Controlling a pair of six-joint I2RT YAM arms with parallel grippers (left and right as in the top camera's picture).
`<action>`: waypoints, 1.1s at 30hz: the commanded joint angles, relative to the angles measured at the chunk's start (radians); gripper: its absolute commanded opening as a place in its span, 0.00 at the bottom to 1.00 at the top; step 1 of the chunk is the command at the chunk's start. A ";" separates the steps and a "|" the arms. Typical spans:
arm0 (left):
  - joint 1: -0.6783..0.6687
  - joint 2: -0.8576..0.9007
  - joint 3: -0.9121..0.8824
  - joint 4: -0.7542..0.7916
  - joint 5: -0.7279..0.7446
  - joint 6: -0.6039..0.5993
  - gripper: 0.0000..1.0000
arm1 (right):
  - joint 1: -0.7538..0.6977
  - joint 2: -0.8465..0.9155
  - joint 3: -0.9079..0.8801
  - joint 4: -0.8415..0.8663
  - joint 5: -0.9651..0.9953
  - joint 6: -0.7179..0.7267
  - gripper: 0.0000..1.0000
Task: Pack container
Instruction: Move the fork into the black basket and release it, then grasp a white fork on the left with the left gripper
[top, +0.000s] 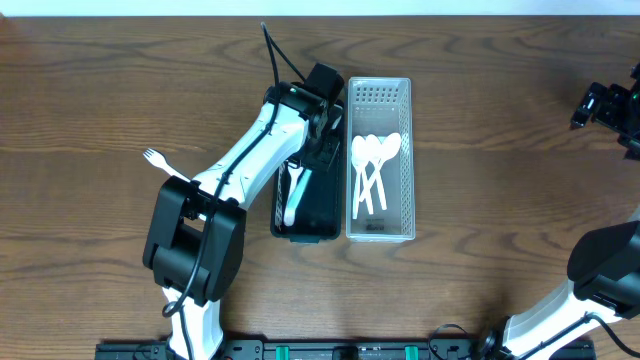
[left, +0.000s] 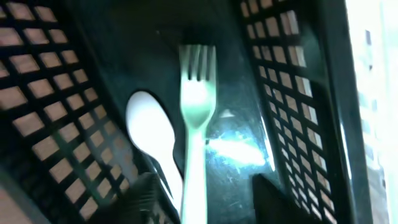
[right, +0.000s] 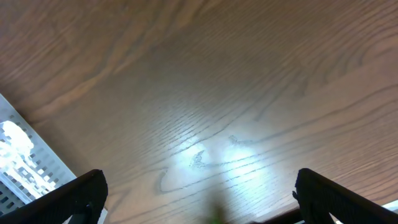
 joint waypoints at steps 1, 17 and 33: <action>0.003 -0.042 0.015 -0.006 -0.074 0.037 0.58 | 0.003 -0.002 -0.005 -0.001 -0.008 -0.015 0.99; 0.285 -0.407 0.119 -0.291 -0.275 -0.676 0.98 | 0.003 -0.002 -0.005 0.009 -0.008 -0.015 0.99; 0.546 -0.390 -0.443 -0.015 -0.021 -1.045 0.98 | 0.003 -0.002 -0.005 0.019 -0.023 -0.015 0.99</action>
